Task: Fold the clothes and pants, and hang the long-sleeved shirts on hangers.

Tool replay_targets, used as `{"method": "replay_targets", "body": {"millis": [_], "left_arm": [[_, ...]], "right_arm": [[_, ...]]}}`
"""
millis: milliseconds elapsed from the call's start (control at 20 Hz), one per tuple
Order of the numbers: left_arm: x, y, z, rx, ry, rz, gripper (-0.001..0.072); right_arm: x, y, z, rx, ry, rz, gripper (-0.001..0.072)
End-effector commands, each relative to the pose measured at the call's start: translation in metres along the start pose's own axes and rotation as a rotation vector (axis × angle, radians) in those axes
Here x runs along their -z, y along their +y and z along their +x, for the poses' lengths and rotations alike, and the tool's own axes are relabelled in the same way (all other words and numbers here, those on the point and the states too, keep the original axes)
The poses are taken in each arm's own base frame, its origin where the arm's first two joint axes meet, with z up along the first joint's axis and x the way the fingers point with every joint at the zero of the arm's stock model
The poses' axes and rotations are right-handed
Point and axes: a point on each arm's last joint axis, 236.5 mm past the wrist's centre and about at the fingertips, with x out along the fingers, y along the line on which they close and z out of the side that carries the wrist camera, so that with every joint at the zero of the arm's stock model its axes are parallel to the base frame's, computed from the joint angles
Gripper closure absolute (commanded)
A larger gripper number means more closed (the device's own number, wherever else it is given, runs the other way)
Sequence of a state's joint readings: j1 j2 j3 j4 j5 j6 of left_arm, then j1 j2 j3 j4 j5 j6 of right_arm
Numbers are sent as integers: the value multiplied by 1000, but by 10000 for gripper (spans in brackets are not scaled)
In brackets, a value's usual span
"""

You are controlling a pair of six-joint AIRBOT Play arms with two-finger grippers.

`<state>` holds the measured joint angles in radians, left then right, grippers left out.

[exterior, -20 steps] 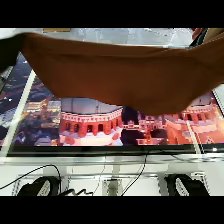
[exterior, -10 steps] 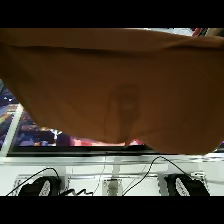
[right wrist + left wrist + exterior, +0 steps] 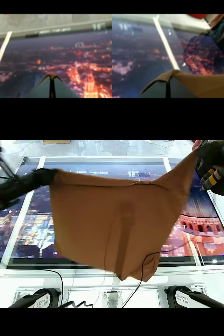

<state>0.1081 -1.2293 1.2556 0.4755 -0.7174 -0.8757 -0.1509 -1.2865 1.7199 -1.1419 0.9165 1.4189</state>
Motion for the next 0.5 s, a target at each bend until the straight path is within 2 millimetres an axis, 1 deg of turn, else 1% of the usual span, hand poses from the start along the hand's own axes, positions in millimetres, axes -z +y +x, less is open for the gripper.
{"method": "replay_targets", "body": {"millis": [0, 50, 100, 200, 350, 450], "left_arm": [[41, 62, 54, -75, 39, -162, 697], [40, 73, 60, -95, 14, -203, 697], [39, 84, 63, -123, -6, -206, 697], [41, 94, 66, -152, -14, -165, 697], [49, 105, 68, -181, 12, -97, 697], [57, 118, 70, -219, 35, -52, 697]], "right_arm": [[46, -21, 79, -1, 101, 60, 699], [52, -26, 92, 5, 103, 68, 699], [58, -32, 105, 11, 107, 78, 699], [75, -39, 122, 22, 141, 81, 699], [106, -45, 137, 22, 228, 96, 699], [131, -48, 143, 20, 297, 109, 699]]}}
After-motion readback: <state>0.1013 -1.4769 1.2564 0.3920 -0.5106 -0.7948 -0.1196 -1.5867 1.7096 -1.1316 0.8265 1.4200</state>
